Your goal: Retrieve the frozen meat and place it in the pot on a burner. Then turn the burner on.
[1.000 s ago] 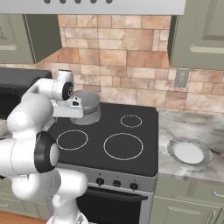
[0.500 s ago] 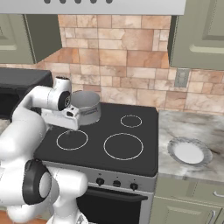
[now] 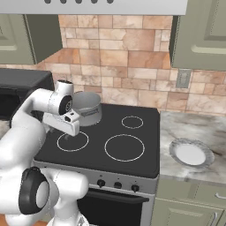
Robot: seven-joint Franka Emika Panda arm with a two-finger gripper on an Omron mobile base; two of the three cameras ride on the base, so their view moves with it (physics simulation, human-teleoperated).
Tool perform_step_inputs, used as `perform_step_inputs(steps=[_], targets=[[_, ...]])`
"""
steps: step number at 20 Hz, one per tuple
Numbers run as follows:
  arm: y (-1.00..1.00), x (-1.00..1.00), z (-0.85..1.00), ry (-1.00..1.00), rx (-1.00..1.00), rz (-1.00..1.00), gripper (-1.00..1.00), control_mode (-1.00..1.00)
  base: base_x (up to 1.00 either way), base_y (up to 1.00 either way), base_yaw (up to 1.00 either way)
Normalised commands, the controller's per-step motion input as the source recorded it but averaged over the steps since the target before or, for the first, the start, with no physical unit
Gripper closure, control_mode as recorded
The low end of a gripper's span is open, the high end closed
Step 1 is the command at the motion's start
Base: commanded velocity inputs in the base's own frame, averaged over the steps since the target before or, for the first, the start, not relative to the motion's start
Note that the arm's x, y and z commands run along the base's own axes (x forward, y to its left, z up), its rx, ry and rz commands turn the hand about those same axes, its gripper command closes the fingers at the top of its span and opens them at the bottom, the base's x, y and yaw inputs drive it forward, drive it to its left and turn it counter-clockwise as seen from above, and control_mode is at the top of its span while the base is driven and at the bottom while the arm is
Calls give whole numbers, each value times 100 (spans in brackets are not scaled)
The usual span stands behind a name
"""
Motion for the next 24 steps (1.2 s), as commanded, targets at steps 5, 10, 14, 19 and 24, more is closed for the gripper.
perform_step_inputs(steps=[5,10,14,19,24], targets=[[0,0,0,0,0,0,-100,-100,0,0,0],[0,-8,-3,-1,0,0,-100,100,-16,-12,0],[0,0,0,0,0,0,-100,100,-46,-37,-1],[0,0,0,0,0,0,-100,100,-41,-44,-2],[0,0,0,0,0,0,-100,100,-8,-62,-2]])
